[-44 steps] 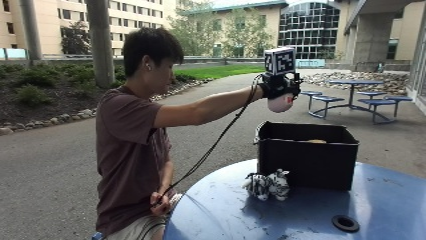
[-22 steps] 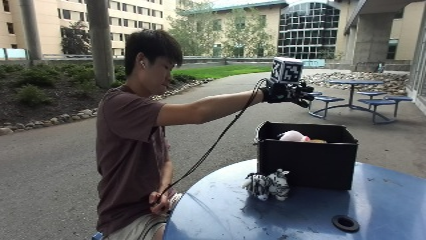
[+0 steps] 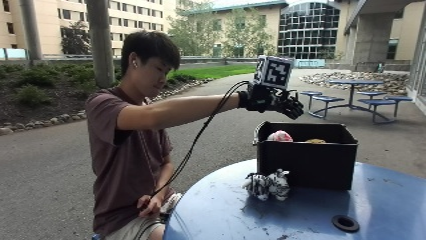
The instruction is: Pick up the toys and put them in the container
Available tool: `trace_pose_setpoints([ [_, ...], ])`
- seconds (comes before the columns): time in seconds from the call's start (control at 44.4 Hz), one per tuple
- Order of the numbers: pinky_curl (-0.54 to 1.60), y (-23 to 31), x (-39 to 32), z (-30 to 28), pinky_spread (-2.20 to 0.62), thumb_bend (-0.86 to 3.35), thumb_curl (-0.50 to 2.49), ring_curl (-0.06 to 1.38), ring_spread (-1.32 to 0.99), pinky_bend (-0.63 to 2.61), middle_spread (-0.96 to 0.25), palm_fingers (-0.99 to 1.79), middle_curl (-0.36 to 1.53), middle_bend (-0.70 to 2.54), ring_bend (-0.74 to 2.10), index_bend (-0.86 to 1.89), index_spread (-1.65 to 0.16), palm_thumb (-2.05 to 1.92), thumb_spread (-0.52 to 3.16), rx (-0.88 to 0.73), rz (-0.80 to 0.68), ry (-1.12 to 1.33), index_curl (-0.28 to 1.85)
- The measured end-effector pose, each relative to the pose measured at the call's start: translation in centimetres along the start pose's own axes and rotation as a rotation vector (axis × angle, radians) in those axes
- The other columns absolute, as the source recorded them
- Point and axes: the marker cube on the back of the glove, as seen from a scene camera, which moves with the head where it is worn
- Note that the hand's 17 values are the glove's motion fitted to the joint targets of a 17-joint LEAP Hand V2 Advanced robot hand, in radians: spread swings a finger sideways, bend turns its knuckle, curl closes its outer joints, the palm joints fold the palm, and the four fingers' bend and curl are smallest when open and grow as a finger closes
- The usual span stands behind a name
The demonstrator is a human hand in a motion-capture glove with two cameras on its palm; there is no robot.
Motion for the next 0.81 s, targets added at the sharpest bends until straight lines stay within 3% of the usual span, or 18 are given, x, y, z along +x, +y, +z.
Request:
trace_pose_setpoints([
  [0.113,0.4,2.5,2.2,1.0,0.02,-0.03,0.45,0.49,-0.03,0.93,-0.06,-0.26,0.36,0.14,0.42,0.09,-0.24,-0.03,1.24,-0.013,-0.027,-0.063,0.3],
  [0.315,0.36,5.3,4.7,6.7,0.02,0.03,0.43,0.46,-0.03,0.8,-0.1,-0.21,0.33,0.14,0.36,0.15,-0.26,0.09,1.33,-0.041,-0.204,-0.028,0.28],
  [0.608,0.32,2.1,4.3,17.2,0.01,0.01,0.41,0.41,-0.05,0.66,-0.13,-0.17,0.28,0.1,0.2,0.19,-0.3,0.16,1.31,-0.097,-0.369,0.058,0.33],
  [0.81,0.32,1.5,4.4,19.1,0.01,0.01,0.41,0.38,-0.05,0.61,-0.12,-0.13,0.25,0.11,0.16,0.23,-0.31,0.23,1.3,-0.078,-0.489,0.159,0.36],
])
